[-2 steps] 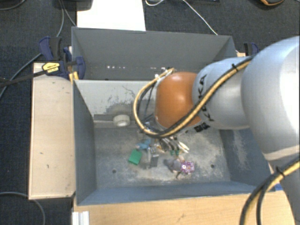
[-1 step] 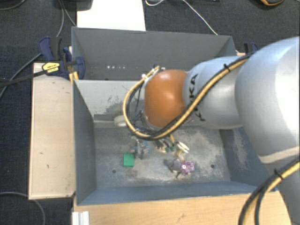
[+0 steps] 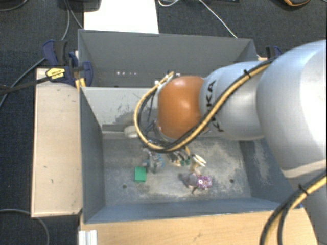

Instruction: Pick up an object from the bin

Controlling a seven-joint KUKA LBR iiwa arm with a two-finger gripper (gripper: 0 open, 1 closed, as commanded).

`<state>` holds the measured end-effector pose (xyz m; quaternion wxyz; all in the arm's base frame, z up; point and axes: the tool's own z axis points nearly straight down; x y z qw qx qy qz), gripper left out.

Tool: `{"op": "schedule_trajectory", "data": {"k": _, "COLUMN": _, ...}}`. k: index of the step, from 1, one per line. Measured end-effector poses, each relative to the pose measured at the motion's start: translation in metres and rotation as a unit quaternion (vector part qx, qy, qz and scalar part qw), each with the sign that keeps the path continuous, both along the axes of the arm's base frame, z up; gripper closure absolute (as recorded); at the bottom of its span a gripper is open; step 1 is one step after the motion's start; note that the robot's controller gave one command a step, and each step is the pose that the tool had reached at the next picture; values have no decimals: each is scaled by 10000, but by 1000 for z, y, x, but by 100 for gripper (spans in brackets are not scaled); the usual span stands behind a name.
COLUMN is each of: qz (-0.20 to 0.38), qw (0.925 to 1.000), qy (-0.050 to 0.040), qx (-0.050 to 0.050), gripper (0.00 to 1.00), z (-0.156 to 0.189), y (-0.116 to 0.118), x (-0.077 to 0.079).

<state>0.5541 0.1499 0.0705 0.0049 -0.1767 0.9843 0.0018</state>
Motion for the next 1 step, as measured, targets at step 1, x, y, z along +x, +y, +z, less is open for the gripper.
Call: {"op": "schedule_trajectory", "data": {"k": 1, "qz": -3, "qw": 10000, "qy": 29, "qx": -7, "gripper": 100, "z": 5, "y": 0, "x": -2}}
